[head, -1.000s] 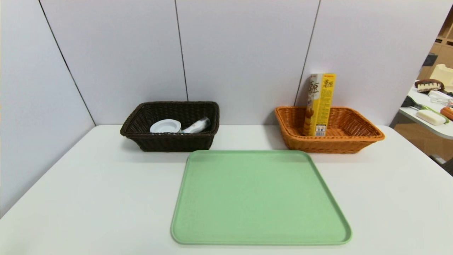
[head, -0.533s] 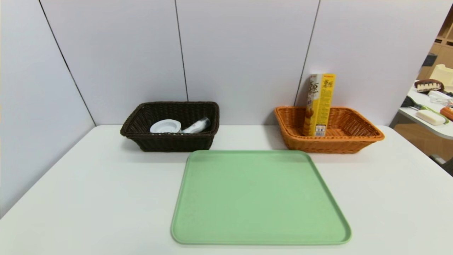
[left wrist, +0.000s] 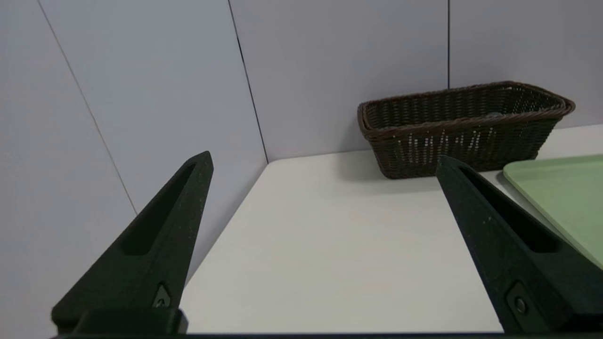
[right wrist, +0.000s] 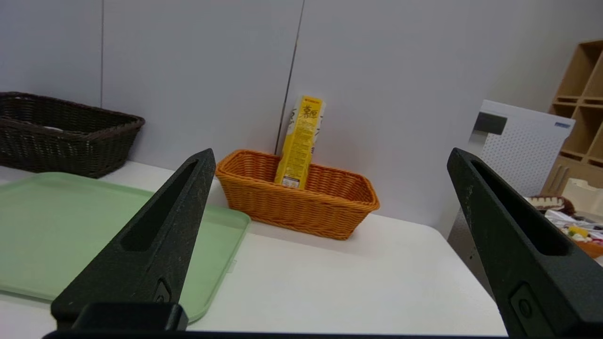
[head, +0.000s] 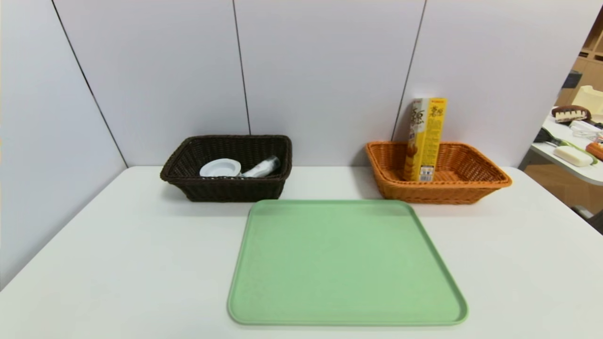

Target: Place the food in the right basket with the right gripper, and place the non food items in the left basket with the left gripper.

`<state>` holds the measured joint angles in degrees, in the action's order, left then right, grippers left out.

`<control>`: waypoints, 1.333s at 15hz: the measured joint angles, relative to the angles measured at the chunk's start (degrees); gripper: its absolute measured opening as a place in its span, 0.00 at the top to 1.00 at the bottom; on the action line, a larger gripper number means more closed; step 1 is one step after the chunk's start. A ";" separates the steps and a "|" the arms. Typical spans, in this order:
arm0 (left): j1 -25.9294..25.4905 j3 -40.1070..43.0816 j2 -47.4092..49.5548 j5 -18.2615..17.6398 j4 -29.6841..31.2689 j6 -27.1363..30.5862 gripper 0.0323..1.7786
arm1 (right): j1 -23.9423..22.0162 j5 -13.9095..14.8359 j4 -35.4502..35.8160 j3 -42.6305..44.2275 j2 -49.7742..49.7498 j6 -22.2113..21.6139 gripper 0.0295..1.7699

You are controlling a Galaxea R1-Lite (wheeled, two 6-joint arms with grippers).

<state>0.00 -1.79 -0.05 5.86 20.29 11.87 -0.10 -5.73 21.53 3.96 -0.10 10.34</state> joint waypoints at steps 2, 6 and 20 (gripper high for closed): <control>0.00 1.35 0.07 -0.72 -1.41 0.22 0.05 | 0.00 0.55 2.00 -2.91 0.02 1.78 0.04; 0.00 1.77 0.15 -2.69 -8.16 0.02 0.05 | 0.00 2.01 -12.21 -3.89 0.00 2.54 0.04; 0.00 1.79 0.07 -7.53 -20.83 -5.40 0.05 | 0.00 2.89 -21.37 -3.96 0.05 -4.39 0.04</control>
<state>0.00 0.00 0.02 -1.67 -0.55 6.47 -0.10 -2.84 0.16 0.00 -0.05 5.95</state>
